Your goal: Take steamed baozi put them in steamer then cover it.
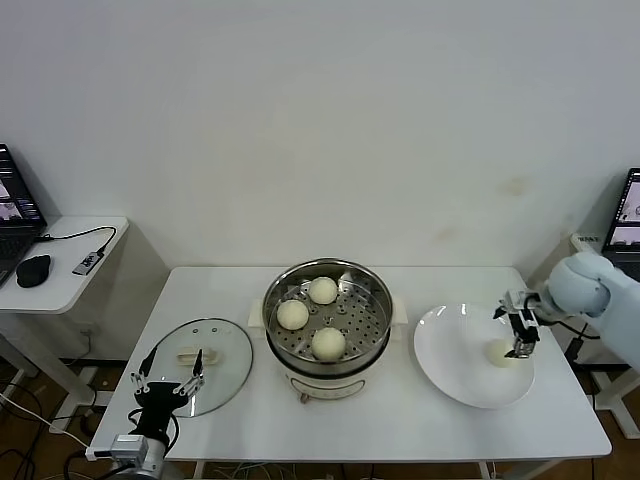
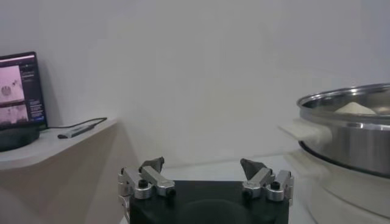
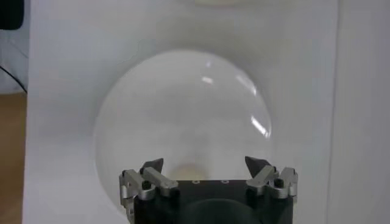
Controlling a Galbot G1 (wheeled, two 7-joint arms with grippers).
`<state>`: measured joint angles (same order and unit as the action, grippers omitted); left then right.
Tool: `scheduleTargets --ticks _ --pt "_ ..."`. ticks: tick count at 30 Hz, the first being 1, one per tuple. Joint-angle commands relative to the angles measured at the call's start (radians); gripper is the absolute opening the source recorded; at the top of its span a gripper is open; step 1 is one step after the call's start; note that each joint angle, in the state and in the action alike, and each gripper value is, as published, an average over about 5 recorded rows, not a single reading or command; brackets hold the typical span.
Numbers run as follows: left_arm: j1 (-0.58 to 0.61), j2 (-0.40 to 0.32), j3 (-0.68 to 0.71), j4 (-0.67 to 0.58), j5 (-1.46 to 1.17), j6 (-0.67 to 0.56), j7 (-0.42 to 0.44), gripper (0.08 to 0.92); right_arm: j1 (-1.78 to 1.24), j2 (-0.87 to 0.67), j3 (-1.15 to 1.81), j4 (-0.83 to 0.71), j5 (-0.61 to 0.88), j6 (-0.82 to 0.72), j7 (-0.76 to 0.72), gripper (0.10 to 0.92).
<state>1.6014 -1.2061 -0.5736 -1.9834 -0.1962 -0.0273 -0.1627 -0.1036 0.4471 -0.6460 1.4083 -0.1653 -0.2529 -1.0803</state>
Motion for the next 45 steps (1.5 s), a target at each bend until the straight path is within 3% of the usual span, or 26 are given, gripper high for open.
scheduleTargets --ticks 1,13,25,45 --pt "0.001 0.000 -0.002 -0.002 0.001 0.000 0.000 0.823 -0.157 0.023 0.148 -0.110 -0.100 0.012 0.009 0.823" --pt "0.004 0.002 -0.010 -0.001 0.000 0.001 0.000 0.823 -0.175 0.109 0.155 -0.202 -0.157 0.030 0.008 0.821" --pt "-0.002 0.000 -0.010 0.009 -0.001 0.000 -0.001 0.823 -0.171 0.180 0.154 -0.247 -0.180 0.030 0.018 0.768" --pt "-0.004 -0.001 -0.010 0.011 -0.001 -0.001 -0.002 0.823 -0.111 0.131 0.109 -0.202 -0.136 0.021 -0.004 0.572"
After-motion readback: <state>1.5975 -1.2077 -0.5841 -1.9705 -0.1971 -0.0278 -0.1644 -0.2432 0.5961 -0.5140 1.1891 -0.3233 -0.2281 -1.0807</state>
